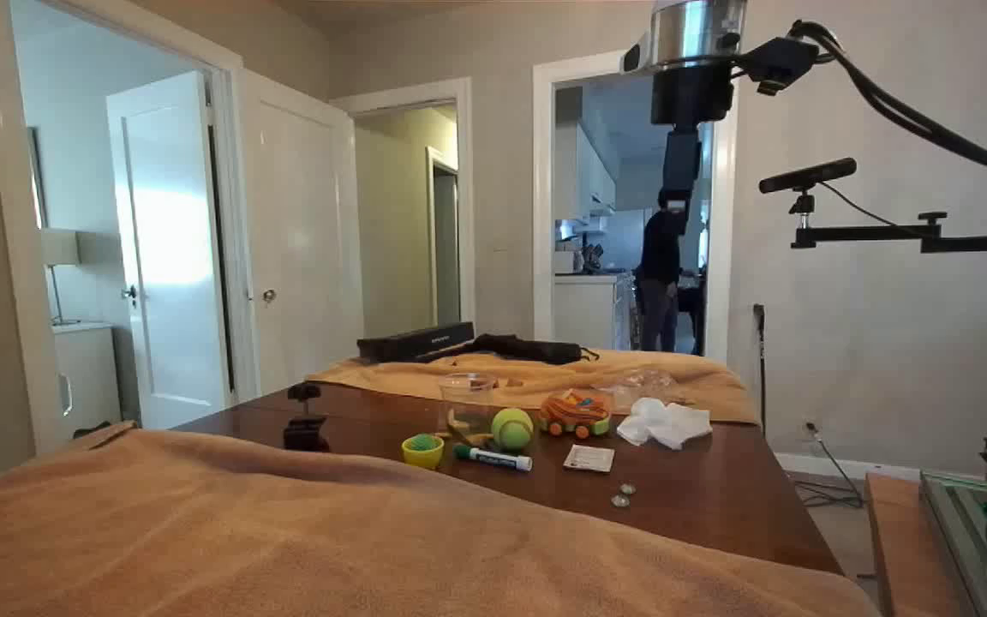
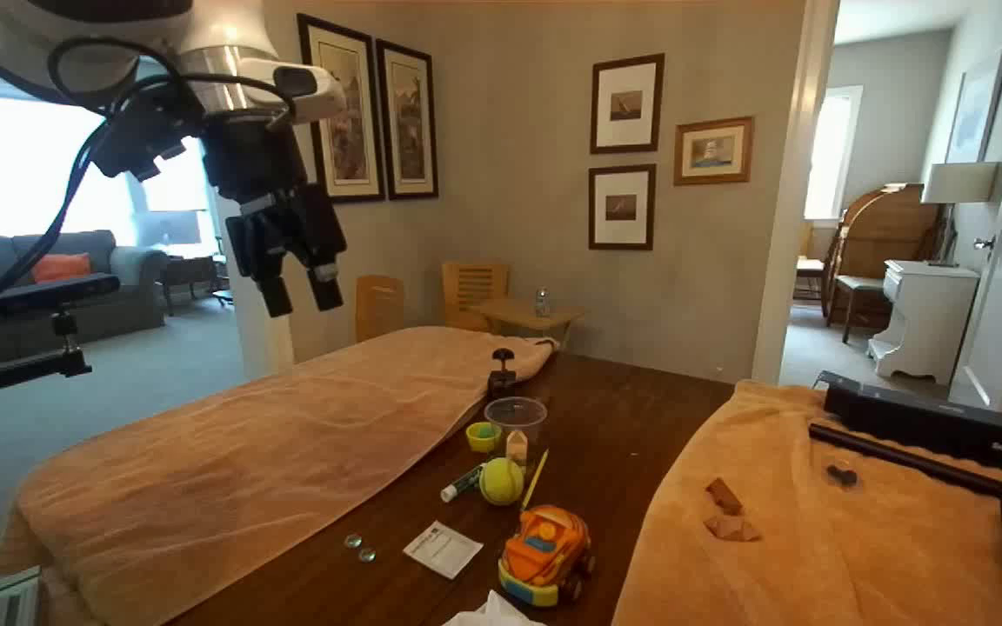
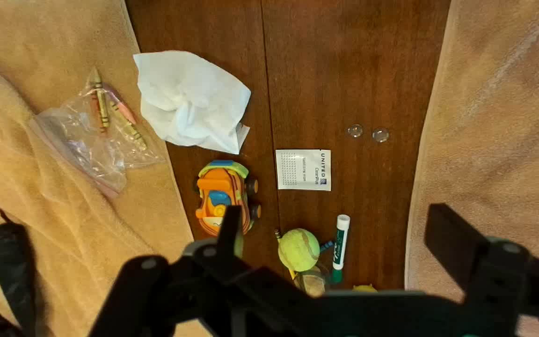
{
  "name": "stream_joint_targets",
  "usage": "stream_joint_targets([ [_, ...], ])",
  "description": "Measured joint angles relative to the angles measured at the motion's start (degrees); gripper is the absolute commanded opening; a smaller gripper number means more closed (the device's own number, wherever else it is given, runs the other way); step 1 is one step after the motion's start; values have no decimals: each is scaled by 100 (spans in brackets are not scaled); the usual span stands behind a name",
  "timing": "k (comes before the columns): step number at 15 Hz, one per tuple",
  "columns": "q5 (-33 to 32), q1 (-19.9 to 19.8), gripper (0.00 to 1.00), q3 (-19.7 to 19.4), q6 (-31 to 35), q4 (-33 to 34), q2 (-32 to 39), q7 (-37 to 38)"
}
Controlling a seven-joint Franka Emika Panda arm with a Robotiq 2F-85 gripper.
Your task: Move the car forwards then put the pencil in the clear cup.
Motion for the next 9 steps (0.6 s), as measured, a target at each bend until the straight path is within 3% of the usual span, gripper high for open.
stream_joint_targets([
  [9,-19,-17,100,-23,117,-11,55,22],
])
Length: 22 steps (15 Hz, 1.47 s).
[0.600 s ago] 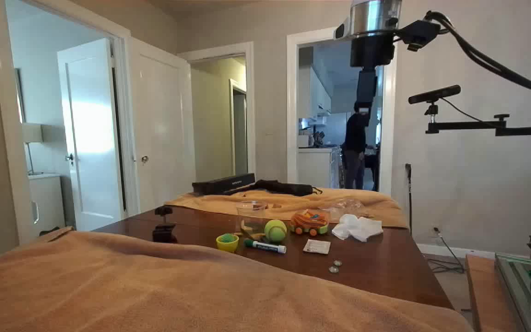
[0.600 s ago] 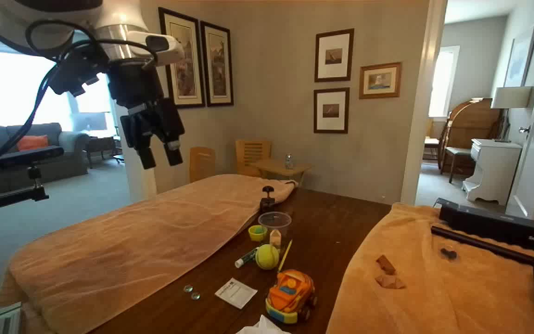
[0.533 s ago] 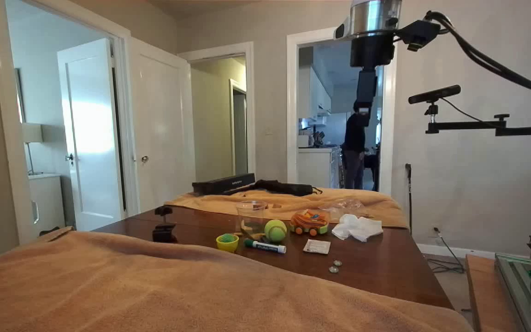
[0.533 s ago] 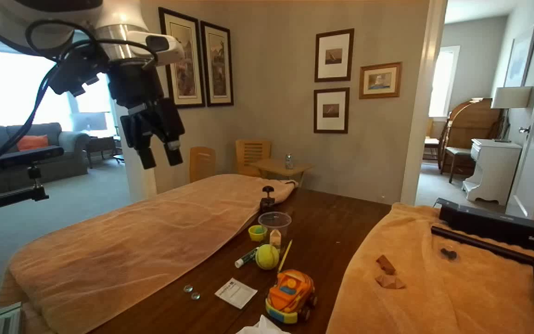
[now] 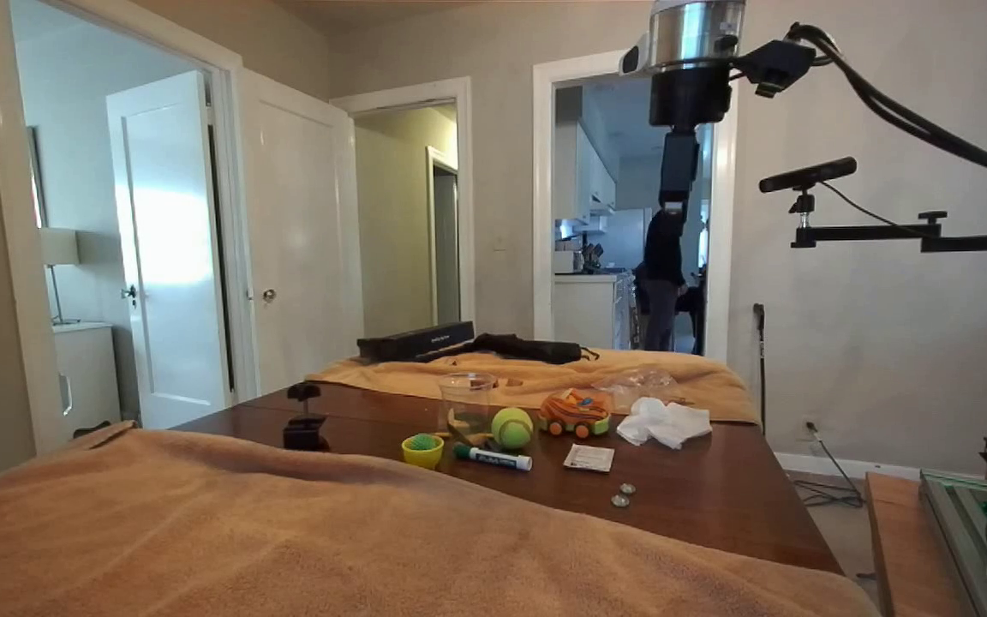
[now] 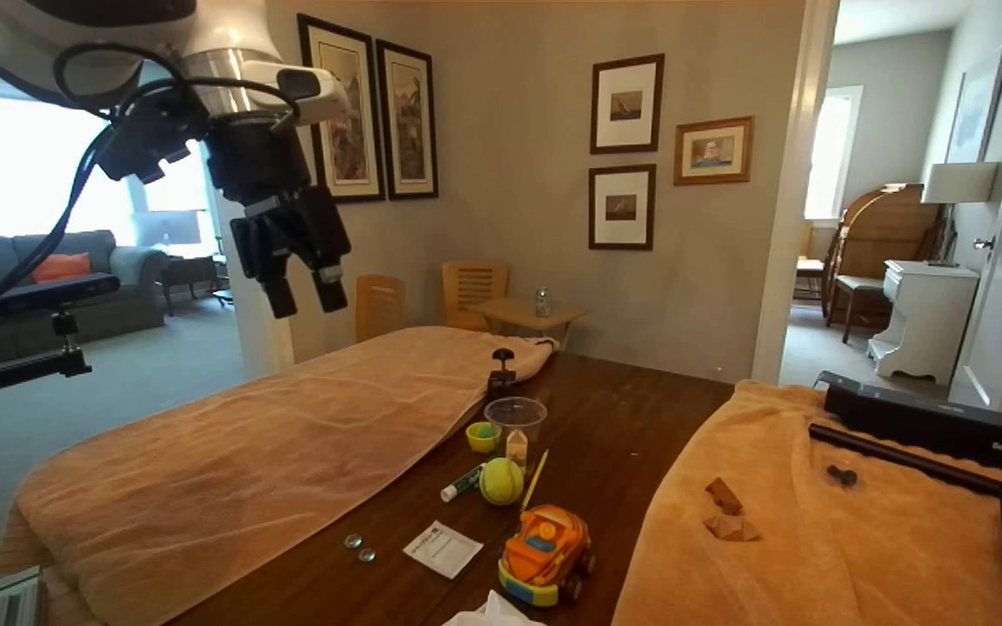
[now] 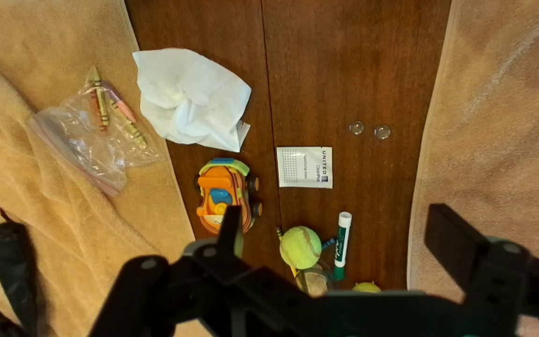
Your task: Move the car forwards then put the pencil in the clear cup.
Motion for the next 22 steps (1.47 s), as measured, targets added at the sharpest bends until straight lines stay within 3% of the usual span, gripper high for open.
stream_joint_targets([
  [4,-218,-245,100,-283,1095,-153,603,-43],
  [9,-222,-553,100,-917,2541,-154,2118,-265],
  [12,-778,-1126,100,-963,3655,-69,3023,-84],
  [15,-850,-1281,100,-956,3825,107,3430,-74],
  [22,-847,-1274,100,-981,3830,150,3559,-78],
])
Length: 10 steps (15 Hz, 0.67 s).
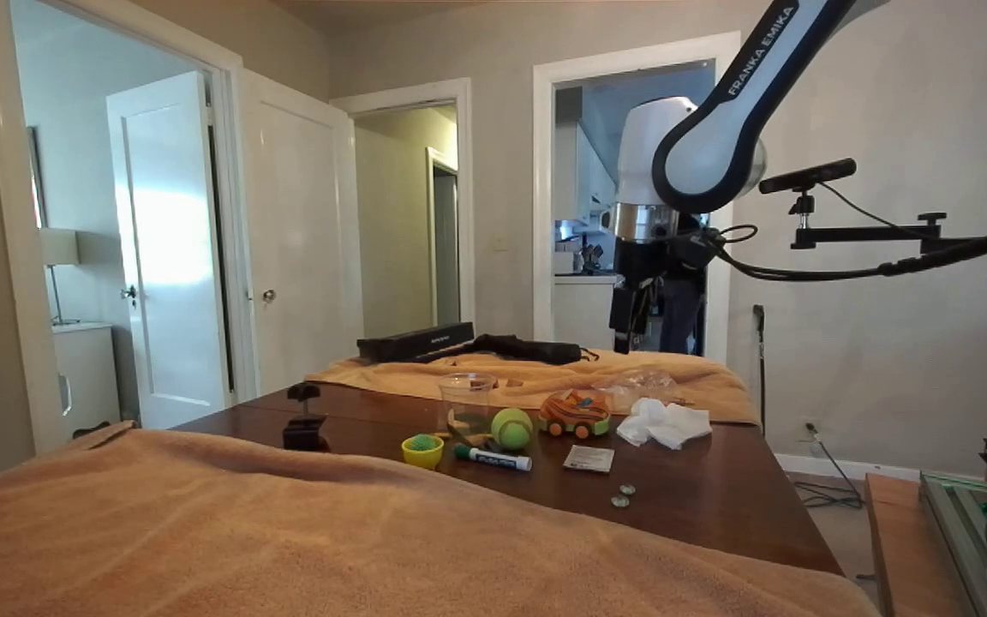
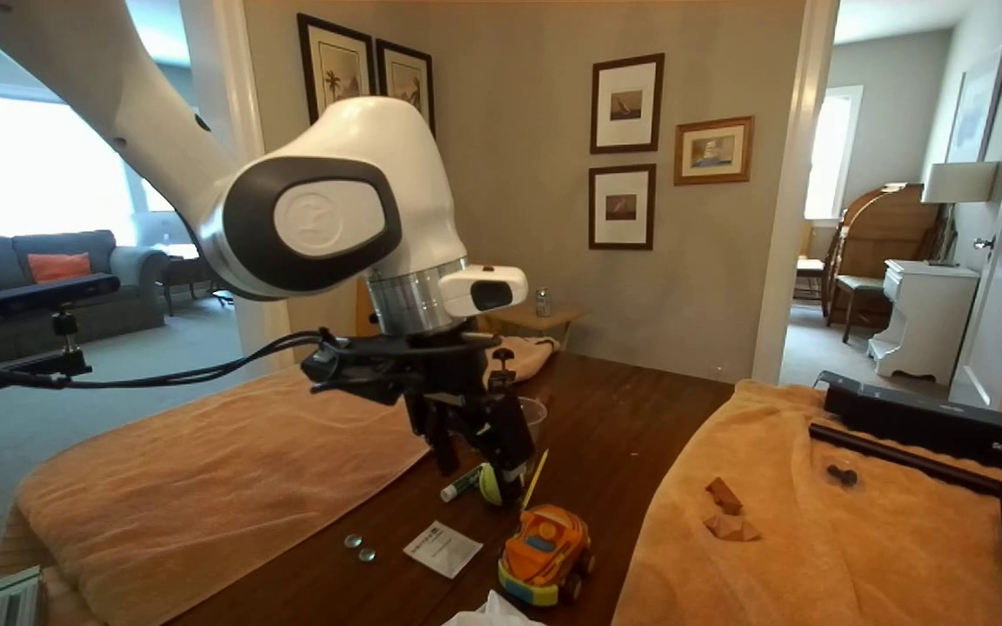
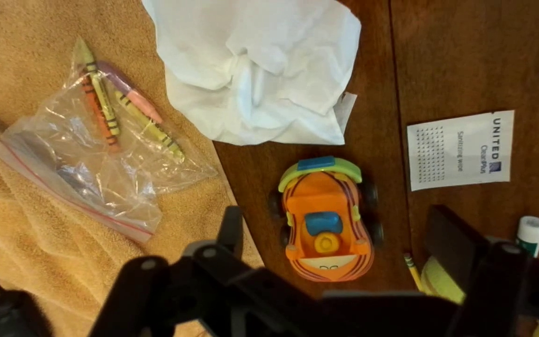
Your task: Move the car forwards then put the pencil in the clear cup.
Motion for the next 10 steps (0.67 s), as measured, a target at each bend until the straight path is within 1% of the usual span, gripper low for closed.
stream_joint_targets([
  [2,63,41,100,-60,41,2,177,-207],
  [4,222,131,100,-142,105,11,394,-639],
  [9,571,190,100,-266,581,254,1126,-1657],
  [10,584,188,100,-284,604,309,1245,-1694],
])
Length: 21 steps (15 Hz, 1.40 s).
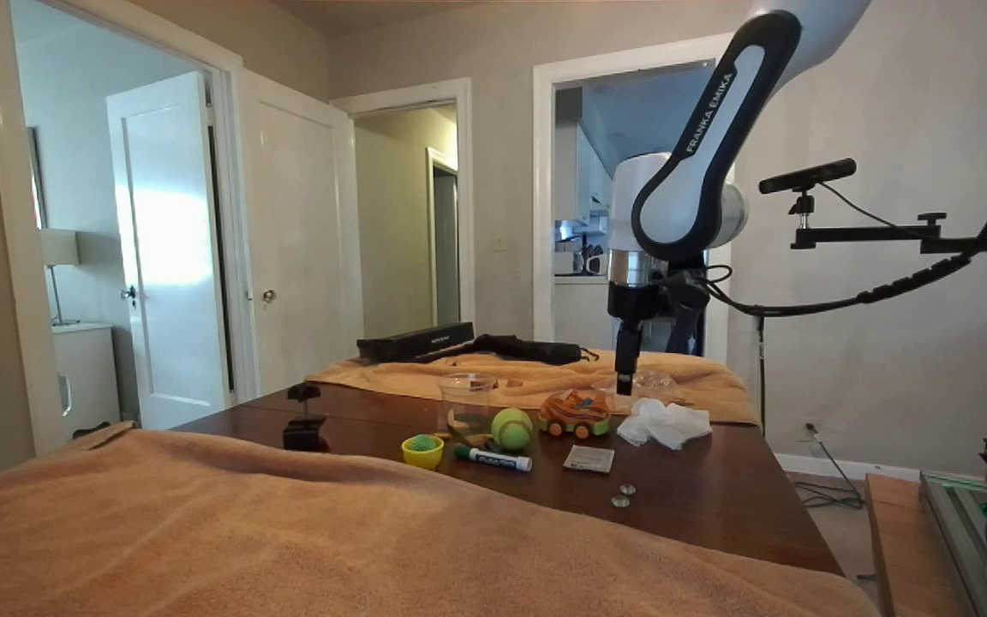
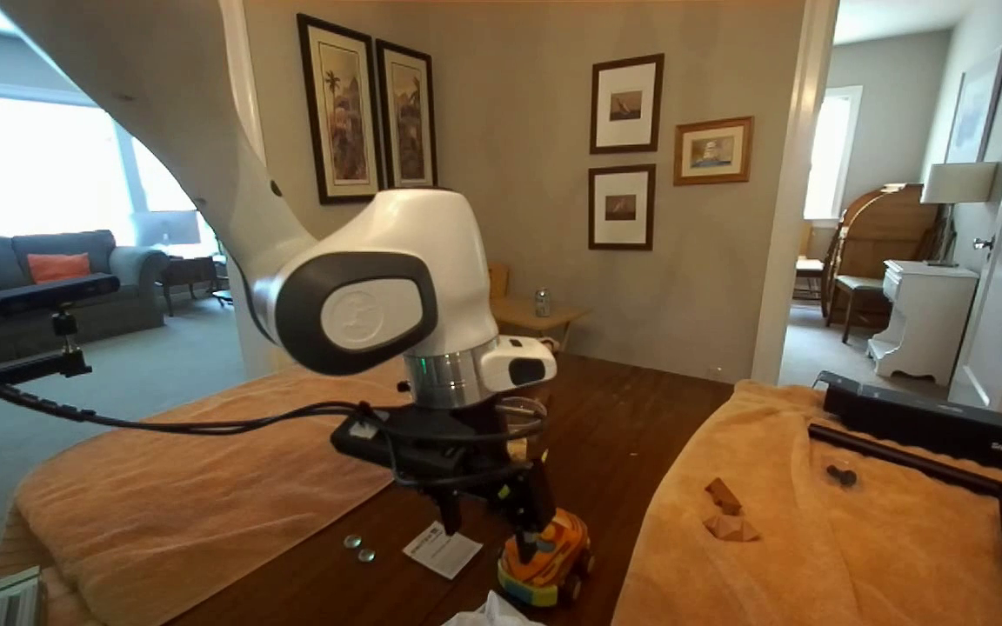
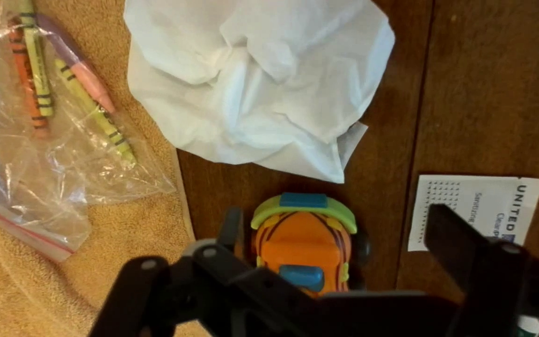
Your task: Move the car forwards then put the pencil in the clear cup.
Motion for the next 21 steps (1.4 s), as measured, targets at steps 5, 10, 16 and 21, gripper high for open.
stream_joint_targets([
  [5,0,12,100,1,0,-11,-3,0],
  [10,-40,-4,75,-118,259,-184,7,0],
  [16,408,-53,38,-103,588,-238,95,-291],
  [21,1210,-147,1,122,703,-119,354,-929],
])
